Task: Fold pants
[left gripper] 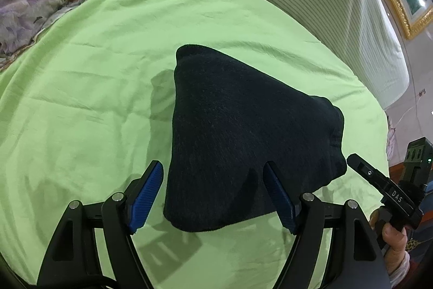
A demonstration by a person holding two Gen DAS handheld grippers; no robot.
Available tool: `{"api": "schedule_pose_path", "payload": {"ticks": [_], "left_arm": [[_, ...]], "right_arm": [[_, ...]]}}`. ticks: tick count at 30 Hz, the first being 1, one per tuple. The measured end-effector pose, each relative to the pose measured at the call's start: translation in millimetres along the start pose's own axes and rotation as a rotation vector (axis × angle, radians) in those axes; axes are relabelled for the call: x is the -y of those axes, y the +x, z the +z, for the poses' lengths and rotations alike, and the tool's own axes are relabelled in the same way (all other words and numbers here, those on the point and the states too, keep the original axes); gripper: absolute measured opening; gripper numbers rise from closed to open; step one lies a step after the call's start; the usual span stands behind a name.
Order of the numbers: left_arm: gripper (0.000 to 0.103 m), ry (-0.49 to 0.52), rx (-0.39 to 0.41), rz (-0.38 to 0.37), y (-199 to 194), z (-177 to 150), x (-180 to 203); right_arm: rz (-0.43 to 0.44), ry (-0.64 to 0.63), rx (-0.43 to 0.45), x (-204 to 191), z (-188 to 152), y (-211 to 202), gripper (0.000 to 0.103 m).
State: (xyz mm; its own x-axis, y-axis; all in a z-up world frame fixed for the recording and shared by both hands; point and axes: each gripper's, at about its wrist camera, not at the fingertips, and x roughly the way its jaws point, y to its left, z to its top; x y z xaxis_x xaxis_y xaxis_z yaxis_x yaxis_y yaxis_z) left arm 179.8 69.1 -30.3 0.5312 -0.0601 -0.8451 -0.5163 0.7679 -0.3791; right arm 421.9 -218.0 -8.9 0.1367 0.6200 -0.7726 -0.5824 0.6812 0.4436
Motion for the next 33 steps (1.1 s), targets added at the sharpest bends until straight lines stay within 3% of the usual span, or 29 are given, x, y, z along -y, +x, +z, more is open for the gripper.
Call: {"api": "schedule_pose_path", "payload": {"ticks": [8,20,24,33], "left_arm": [[0.079,0.027,0.032,0.027,-9.5,-7.5,2.4],[0.081,0.082,0.216,0.095,-40.3,-36.2,6.9],[0.084,0.137,0.225,0.116,-41.5,-48.7,17.2],[0.086,0.154,0.225,0.163,-38.2,-65.3,22.0]], "right_arm": [[-0.001,-0.072,0.025,-20.3,-7.8,-9.7,0.069],[-0.01,-0.232,0.145,-45.7,-40.1,-28.5,0.079],[-0.033,-0.305,0.208,-55.6,-55.7,-32.6,0.086],[-0.052,-0.339,0.222,-63.6,-74.3,-26.1,0.087]]}}
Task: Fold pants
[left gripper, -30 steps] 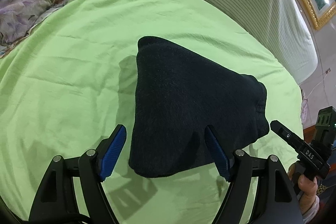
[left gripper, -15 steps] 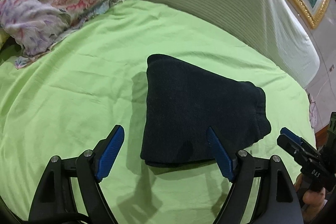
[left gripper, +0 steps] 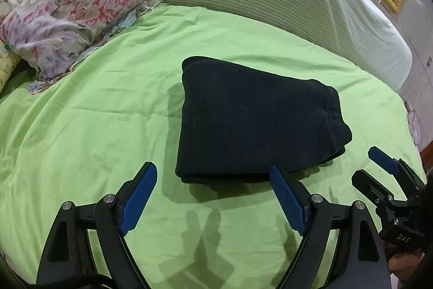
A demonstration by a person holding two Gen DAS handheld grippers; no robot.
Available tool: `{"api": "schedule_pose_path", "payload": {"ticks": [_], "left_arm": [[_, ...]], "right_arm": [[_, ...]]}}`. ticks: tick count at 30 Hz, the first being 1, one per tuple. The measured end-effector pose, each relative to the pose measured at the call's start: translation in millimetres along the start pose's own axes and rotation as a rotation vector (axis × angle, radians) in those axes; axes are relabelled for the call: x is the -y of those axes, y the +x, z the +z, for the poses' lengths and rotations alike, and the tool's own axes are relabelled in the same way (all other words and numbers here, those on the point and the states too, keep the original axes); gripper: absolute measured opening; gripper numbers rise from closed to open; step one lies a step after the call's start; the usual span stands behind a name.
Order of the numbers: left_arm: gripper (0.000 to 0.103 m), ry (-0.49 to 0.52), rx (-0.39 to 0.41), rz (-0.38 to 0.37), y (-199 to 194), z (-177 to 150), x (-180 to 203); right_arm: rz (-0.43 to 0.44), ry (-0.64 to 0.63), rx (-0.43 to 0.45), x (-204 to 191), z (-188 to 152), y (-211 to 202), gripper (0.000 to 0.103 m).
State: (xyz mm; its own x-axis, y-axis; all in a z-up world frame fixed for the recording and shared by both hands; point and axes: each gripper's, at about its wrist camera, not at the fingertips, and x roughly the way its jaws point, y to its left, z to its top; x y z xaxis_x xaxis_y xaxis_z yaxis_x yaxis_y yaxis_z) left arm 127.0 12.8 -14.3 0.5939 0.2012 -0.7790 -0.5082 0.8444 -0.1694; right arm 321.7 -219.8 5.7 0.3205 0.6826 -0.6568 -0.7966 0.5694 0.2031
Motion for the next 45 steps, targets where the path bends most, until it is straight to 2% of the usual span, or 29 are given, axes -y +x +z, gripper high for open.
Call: {"api": "schedule_pose_path", "payload": {"ticks": [6,11,20,28,45], "left_arm": [[0.089,0.006,0.038,0.038,-6.8,-6.0,3.3],[0.095,0.033,0.064,0.076,-11.1,-10.9,7.7],[0.095,0.101,0.066,0.104,-9.5,-23.0,18.6],[0.096,0.103,0.104,0.14,-12.5,-24.9,18.5],[0.098,0.113,0.126,0.142,-10.8,-18.8,22.6]], "right_arm": [[-0.011,-0.009,0.05,-5.7,-4.7,-3.1,0.089],[-0.011,-0.036,0.06,-11.0,-2.5,-0.5,0.089],[-0.018,-0.037,0.053,-14.8,-3.5,5.3,0.09],[-0.021,-0.03,0.064,-10.1,-2.2,7.8,0.09],[-0.03,-0.023,0.074,-5.4,0.5,11.0,0.09]]}}
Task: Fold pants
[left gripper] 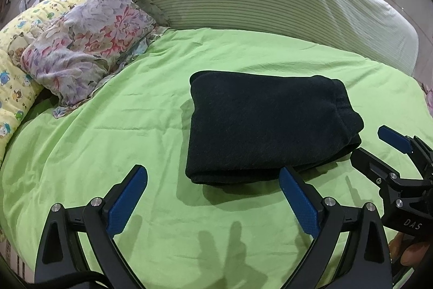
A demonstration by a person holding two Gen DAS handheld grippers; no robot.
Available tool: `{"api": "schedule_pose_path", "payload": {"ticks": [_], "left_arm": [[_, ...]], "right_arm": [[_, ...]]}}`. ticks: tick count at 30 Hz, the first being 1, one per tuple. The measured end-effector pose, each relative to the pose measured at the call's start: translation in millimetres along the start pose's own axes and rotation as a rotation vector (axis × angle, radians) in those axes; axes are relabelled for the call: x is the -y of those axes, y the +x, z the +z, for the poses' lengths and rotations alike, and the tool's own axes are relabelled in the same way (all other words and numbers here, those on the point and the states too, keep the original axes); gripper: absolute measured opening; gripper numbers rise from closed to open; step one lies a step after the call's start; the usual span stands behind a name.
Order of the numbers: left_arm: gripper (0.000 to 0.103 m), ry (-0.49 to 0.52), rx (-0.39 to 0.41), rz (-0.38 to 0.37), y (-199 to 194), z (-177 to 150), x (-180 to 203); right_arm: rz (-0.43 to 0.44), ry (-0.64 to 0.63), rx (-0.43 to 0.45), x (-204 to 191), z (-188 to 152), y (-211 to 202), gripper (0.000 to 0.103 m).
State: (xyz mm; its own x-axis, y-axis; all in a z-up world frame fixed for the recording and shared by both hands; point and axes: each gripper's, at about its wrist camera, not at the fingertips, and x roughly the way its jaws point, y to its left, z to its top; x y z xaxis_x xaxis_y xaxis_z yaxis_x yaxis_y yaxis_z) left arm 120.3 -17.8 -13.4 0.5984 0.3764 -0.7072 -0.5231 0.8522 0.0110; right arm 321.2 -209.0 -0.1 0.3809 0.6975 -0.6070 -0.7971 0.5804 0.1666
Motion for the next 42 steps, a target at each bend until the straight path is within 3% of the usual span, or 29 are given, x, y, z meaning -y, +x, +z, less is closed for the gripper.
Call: {"api": "schedule_pose_path", "payload": {"ticks": [42], "left_arm": [[0.1,0.026,0.007,0.003,-3.7,3.1,6.5]], "right_arm": [[-0.024,0.011,0.006,-0.3,5.0,-2.0,0.09]]}}
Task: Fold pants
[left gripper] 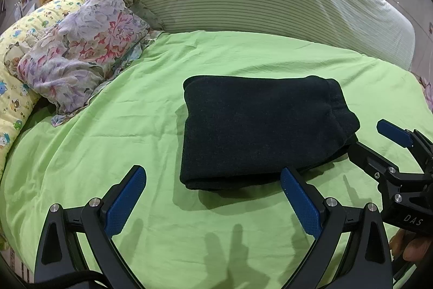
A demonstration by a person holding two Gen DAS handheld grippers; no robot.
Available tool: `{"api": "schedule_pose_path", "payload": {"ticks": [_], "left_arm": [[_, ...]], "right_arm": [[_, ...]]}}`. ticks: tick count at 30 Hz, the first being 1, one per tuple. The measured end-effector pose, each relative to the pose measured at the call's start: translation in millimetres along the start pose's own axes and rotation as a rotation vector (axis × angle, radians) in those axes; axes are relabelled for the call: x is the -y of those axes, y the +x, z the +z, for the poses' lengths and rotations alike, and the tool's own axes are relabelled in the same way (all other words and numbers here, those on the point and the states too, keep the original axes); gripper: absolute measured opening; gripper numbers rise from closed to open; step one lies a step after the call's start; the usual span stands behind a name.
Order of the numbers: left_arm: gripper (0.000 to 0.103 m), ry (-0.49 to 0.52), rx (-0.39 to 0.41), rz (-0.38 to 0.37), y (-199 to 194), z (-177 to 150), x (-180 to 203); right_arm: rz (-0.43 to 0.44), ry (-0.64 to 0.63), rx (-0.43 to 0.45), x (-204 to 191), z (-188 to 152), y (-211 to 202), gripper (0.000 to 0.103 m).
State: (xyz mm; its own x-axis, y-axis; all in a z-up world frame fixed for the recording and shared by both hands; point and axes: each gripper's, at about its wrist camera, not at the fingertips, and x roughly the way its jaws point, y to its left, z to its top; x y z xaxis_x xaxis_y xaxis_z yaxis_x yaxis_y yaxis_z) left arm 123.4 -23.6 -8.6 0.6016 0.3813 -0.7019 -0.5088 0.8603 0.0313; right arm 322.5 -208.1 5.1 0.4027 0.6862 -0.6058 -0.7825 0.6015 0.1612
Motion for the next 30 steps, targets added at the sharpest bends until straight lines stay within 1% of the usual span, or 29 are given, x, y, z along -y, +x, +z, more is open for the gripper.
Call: {"api": "schedule_pose_path", "payload": {"ticks": [19,23,26,30], "left_arm": [[0.1,-0.023,-0.007,0.006,2.7,6.9,-7.6],[0.1,-0.029,-0.012,0.001,3.3,8.1,-9.1],[0.1,-0.042,-0.029,-0.015,4.9,10.1,-10.8],[0.1,-0.045,-0.025,-0.016,5.3,13.1,-11.5]], "right_arm": [[-0.006,0.005,0.006,0.6,2.8,-0.7,0.09],[-0.013,0.011,0.002,3.6,5.0,0.6,0.09],[-0.017,0.017,0.0,4.8,6.2,1.3,0.09],[-0.024,0.021,0.001,4.4,6.0,0.4,0.09]]}}
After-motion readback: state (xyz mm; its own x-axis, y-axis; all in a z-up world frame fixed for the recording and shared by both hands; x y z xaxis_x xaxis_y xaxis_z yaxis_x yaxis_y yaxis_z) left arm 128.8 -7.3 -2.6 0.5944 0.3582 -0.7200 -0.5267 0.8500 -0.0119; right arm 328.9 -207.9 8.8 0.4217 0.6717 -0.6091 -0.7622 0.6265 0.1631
